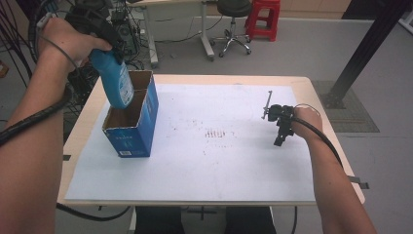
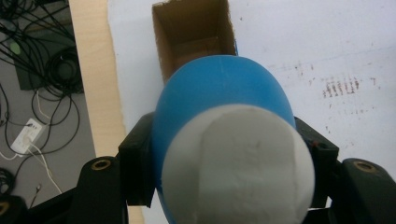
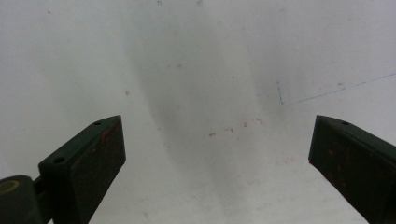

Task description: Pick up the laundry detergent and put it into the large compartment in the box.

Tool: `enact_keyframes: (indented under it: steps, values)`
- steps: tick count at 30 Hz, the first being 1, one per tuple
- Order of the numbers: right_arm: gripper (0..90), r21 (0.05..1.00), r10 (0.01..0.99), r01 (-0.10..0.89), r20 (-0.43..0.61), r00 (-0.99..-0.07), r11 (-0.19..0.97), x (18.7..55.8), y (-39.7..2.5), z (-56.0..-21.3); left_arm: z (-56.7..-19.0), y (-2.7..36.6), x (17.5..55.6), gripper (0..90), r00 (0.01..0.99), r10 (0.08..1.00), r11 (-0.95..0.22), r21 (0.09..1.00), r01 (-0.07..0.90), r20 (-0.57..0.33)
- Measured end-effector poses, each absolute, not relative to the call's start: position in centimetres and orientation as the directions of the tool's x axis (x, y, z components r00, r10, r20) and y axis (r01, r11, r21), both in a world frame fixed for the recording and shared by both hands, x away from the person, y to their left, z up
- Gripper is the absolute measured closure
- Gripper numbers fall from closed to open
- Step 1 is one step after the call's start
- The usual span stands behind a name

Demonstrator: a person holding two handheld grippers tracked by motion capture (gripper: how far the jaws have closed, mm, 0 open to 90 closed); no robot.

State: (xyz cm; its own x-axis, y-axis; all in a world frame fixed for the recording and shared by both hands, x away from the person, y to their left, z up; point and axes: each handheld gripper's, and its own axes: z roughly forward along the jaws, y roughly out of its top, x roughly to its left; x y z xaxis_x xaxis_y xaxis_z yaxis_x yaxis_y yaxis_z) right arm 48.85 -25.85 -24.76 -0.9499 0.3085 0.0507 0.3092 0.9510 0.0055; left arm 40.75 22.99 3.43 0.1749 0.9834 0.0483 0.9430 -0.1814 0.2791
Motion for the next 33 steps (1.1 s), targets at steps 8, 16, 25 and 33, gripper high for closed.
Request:
enact_keyframes:
  steps: [8, 16, 25, 33]
  values:
    - [3.5, 0.008, 0.310, 0.311, 0.050, -0.949, 0.951, 48.8, -25.8, -24.8, 1.3, 23.1, 41.5, 37.5, 0.181, 0.983, -0.186, 0.254, 0.949, 0.043]
    - [3.5, 0.009, 0.303, 0.304, 0.050, -0.952, 0.953, 48.8, -25.9, -24.9, -0.7, 23.2, 42.2, 37.5, 0.177, 0.983, -0.181, 0.237, 0.955, 0.036]
    - [3.6, 0.007, 0.312, 0.312, 0.050, -0.949, 0.950, 48.7, -26.0, -24.9, -2.9, 22.9, 42.6, 37.4, 0.174, 0.984, -0.180, 0.215, 0.960, 0.044]
    - [3.6, -0.001, 0.300, 0.300, 0.043, -0.953, 0.954, 48.7, -25.7, -24.9, -5.1, 23.1, 43.2, 37.5, 0.166, 0.986, -0.169, 0.193, 0.967, 0.032]
